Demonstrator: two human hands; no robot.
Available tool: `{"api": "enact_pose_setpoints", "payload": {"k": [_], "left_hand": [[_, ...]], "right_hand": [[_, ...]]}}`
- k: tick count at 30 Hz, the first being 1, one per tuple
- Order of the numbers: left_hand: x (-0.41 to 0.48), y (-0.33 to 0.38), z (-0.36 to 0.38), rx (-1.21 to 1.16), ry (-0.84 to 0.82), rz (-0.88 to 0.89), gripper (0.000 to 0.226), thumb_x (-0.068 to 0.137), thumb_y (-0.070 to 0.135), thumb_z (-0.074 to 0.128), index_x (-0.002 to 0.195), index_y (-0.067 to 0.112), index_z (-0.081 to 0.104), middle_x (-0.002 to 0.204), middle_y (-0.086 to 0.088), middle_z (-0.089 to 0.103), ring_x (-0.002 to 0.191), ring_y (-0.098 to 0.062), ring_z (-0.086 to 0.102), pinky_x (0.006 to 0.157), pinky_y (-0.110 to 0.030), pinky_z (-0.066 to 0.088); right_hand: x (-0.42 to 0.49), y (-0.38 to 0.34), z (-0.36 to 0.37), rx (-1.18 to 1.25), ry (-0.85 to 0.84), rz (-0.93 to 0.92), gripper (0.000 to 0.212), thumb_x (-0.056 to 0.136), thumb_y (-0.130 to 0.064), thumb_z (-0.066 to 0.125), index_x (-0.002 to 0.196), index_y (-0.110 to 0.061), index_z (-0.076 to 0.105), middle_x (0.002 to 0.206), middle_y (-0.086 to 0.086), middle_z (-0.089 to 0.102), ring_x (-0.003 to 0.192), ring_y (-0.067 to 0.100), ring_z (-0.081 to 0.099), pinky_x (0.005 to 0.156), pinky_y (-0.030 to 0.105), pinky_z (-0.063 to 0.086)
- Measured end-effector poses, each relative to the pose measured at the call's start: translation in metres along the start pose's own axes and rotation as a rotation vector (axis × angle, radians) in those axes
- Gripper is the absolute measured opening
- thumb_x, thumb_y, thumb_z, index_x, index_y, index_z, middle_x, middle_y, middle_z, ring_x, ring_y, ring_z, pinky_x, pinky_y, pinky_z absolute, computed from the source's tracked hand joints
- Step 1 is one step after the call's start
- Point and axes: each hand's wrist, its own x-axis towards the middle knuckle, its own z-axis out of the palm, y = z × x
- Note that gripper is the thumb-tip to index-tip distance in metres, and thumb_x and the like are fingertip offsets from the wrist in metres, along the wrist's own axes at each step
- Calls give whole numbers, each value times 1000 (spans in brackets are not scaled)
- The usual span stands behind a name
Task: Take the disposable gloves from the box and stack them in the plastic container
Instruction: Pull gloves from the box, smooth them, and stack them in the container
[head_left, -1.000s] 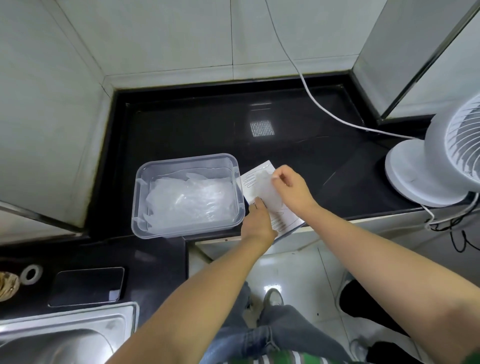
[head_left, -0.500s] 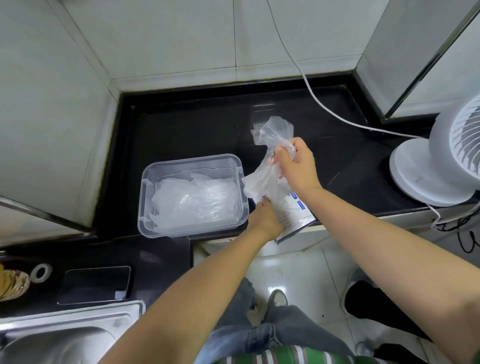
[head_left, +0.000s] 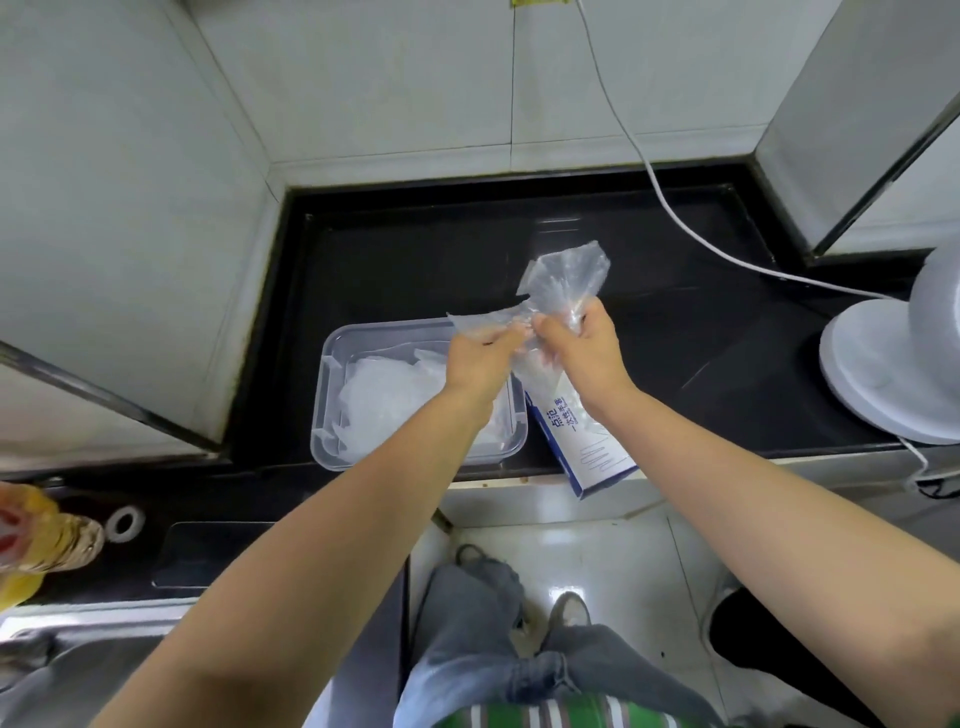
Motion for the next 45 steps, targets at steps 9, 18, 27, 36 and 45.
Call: {"api": "enact_pose_setpoints", "payload": {"k": [9,18,27,36,45], "left_hand": [[1,-8,-70,311,376,456,49,98,20,46,50,21,39,41,8,36,71,-42,58,85,-61,49],[17,-22,-103,236,201,301,26,99,29,51,77,19,59,71,-1,54,69,-11,53,65,-25,45],[22,-19,-97,-44,89,0,11,94,30,63,92,19,65,76,1,59,73,-9,68,86,-29,48],[22,-19,-97,184,120,99,14,96,36,57,84,29,56,76,0,49,62,-9,43,48,-20,39],[26,-30,-110,332,187,75,35,100,39,45,80,13,59,61,-2,41,55,-10,37,49,-22,33]], "right_hand": [[-4,-7,25,180,-251,111,41,90,-9,69,127,-4,50,78,-5,65,72,4,65,71,21,52],[1,-12,41,130,-215,157,7,91,-13,67,93,-6,69,80,5,67,71,13,61,69,27,48],[4,-7,43,14,-78,70,16,94,-17,65,86,-3,65,76,10,63,62,11,59,55,20,48],[7,-7,47,-35,-28,100,20,91,-12,63,72,-14,60,64,-2,59,57,7,54,61,19,47],[9,1,61,-188,-41,173,17,96,-28,57,99,-11,62,85,-2,62,73,9,58,65,23,48]]}}
